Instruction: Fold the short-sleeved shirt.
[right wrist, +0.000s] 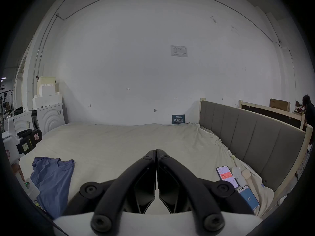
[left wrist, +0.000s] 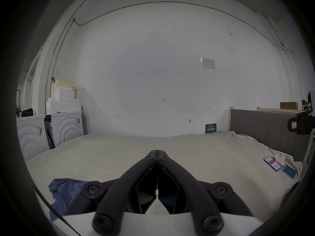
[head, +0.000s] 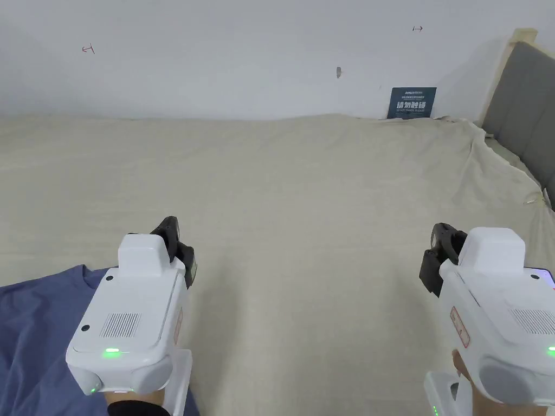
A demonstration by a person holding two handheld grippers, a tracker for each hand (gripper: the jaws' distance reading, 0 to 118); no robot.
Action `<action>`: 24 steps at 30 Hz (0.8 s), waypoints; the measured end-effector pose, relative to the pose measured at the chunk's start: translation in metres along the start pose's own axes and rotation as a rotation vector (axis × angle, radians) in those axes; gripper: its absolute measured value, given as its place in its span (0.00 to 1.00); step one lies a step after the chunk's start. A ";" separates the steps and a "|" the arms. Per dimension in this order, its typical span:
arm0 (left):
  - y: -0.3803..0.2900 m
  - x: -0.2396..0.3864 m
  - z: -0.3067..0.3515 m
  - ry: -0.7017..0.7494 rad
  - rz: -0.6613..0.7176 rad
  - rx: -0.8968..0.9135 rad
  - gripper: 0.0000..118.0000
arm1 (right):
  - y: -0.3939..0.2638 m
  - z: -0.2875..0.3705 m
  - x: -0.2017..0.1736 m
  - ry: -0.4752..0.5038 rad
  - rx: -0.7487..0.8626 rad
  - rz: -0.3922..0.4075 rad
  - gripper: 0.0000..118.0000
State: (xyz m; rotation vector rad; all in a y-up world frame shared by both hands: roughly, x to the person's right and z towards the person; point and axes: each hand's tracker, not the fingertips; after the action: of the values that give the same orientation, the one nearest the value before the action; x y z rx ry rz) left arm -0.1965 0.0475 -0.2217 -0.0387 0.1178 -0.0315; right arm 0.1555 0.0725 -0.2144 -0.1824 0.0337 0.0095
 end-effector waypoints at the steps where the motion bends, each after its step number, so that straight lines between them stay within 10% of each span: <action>1: 0.000 0.000 0.000 -0.001 0.000 0.000 0.00 | 0.000 0.000 0.000 0.000 0.001 0.000 0.00; 24: 0.001 -0.003 0.003 0.002 -0.001 0.004 0.00 | 0.003 0.001 0.000 0.012 0.003 0.003 0.00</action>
State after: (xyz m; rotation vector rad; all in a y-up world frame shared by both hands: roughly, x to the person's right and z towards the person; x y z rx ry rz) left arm -0.1993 0.0490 -0.2187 -0.0346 0.1200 -0.0326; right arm 0.1556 0.0754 -0.2142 -0.1795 0.0458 0.0112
